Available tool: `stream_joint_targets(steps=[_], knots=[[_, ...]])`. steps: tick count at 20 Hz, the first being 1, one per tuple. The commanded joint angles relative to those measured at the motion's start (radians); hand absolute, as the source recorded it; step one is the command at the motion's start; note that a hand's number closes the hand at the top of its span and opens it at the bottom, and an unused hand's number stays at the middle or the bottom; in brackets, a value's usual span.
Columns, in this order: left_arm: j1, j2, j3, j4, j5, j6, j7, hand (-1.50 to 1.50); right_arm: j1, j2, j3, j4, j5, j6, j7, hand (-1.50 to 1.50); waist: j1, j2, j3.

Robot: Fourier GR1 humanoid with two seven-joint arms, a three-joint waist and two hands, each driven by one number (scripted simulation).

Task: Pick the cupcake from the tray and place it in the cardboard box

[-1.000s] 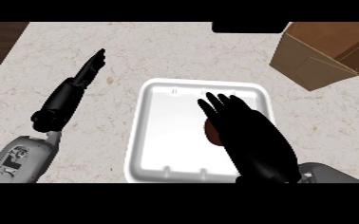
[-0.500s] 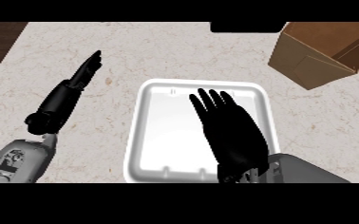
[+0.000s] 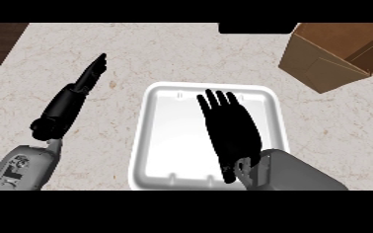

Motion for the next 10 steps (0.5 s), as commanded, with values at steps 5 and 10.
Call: stream_joint_targets(steps=[5,10], knots=[[-0.029,-0.030,0.027,-0.055,-0.028,-0.026,0.111,0.00,0.079,0.063,-0.040,0.068,0.107,0.048,-0.017,-1.50,-0.002,0.000,0.001],[0.020,-0.025,0.070,-0.091,-0.043,-0.075,0.069,0.00,0.105,0.120,-0.096,0.128,0.174,0.058,-0.085,-1.50,0.001,0.000,0.001]])
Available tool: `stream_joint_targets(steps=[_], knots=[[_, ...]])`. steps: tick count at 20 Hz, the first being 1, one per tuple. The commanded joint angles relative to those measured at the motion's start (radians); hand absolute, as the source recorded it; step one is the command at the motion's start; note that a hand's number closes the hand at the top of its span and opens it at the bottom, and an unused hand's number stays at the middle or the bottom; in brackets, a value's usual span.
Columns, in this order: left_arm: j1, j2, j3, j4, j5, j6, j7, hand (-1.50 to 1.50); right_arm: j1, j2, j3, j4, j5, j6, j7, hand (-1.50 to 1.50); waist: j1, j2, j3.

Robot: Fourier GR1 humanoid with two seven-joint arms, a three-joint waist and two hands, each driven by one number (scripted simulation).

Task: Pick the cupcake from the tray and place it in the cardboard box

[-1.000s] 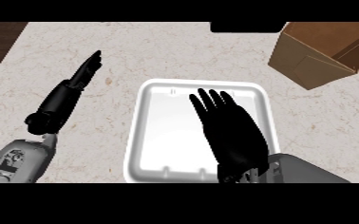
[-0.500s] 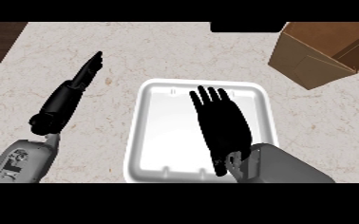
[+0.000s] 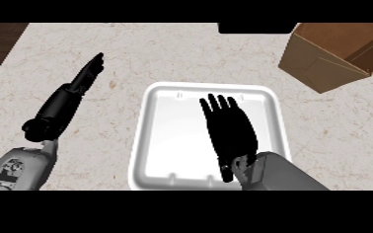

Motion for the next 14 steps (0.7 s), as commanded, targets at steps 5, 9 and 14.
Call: stream_joint_targets(steps=[5,9,14], knots=[[0.021,-0.010,0.049,0.003,-0.022,-0.042,-0.021,0.00,0.067,-0.050,-0.079,-0.029,0.069,0.099,-0.013,-1.50,-0.003,0.000,0.000],[-0.008,-0.079,0.037,0.001,-0.065,-0.016,0.008,0.00,0.116,0.004,-0.063,0.035,0.160,0.057,-0.049,-1.50,-0.003,0.001,0.000],[0.054,-0.075,0.056,-0.028,-0.089,-0.071,-0.033,0.00,0.091,0.114,-0.115,0.172,0.212,0.030,-0.114,-1.50,0.003,0.001,0.000]])
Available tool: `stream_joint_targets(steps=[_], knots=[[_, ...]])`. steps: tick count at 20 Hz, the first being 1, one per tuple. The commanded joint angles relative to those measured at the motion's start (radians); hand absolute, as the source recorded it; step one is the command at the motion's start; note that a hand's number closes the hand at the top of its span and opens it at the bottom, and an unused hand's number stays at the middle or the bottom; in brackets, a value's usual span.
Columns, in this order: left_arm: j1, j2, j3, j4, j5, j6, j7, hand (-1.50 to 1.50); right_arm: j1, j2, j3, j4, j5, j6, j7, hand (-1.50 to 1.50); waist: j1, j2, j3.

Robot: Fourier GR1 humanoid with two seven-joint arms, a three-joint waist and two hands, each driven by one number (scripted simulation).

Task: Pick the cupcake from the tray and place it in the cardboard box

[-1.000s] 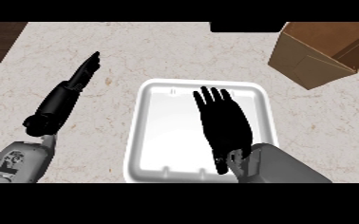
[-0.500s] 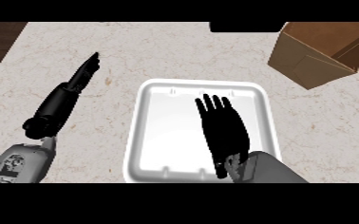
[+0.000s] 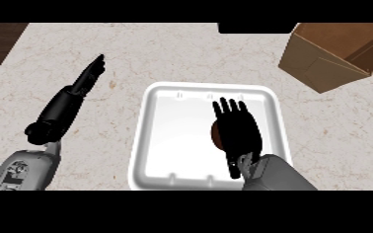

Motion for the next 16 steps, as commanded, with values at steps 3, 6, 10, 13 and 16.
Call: stream_joint_targets(steps=[3,6,10,13,16], knots=[[-0.030,-0.015,0.051,0.008,-0.019,-0.044,0.023,0.00,0.043,0.006,-0.027,0.070,0.083,-0.038,-0.141,1.50,-0.001,0.000,0.000],[-0.087,-0.022,0.058,0.051,-0.004,-0.061,0.042,0.00,-0.024,0.002,-0.030,0.098,0.082,-0.042,-0.240,1.50,-0.001,0.001,0.000],[0.005,-0.058,0.011,-0.082,-0.051,-0.023,0.083,0.00,0.056,-0.024,0.050,0.077,0.211,-0.178,-0.281,1.50,0.002,-0.001,0.000],[0.047,-0.016,0.069,-0.094,-0.019,-0.079,0.037,0.00,-0.020,0.017,-0.005,0.149,0.246,-0.206,-0.327,1.50,0.008,0.000,0.000],[0.047,-0.073,0.038,-0.033,-0.086,-0.029,-0.018,0.00,-0.015,-0.019,-0.011,0.025,0.270,-0.166,-0.348,1.50,-0.001,-0.001,0.000]])
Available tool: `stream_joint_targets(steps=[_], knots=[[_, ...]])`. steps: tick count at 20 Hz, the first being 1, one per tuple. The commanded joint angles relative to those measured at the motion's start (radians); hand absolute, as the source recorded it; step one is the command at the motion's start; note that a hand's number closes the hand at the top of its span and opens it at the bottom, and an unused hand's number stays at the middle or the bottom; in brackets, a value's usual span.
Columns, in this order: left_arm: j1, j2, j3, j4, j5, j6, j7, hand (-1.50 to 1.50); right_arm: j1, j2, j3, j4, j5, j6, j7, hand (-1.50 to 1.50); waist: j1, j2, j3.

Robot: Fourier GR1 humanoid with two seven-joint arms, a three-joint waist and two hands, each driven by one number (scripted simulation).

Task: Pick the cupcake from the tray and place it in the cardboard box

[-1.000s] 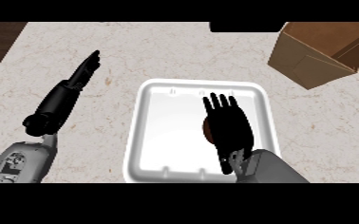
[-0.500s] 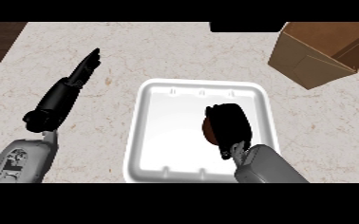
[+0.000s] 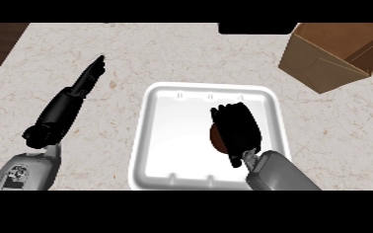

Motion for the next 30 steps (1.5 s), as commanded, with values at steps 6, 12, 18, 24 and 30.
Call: stream_joint_targets(steps=[6,12,18,24,30], knots=[[-0.011,-0.029,-0.011,0.071,-0.046,0.006,-0.072,0.00,-0.210,0.100,-0.151,0.183,-0.133,-0.104,-0.308,1.50,0.018,0.013,0.001],[-0.017,-0.001,0.037,0.014,0.008,-0.043,0.005,0.00,-0.309,0.045,-0.227,0.208,-0.115,-0.172,-0.476,1.50,0.005,0.003,0.001],[-0.032,-0.008,0.053,0.024,0.000,-0.037,0.025,0.00,-0.374,0.053,-0.341,0.019,-0.134,-0.082,-0.334,1.50,-0.012,-0.002,0.001],[-0.035,-0.043,0.024,0.043,-0.026,-0.022,-0.010,0.00,-0.430,0.056,-0.583,0.074,-0.177,-0.180,-0.178,1.50,-0.010,0.003,0.001],[-0.045,-0.069,0.002,0.026,-0.056,-0.004,0.031,0.00,-0.499,-0.044,-0.739,0.219,-0.172,-0.249,-0.187,1.50,0.003,0.008,0.001]])
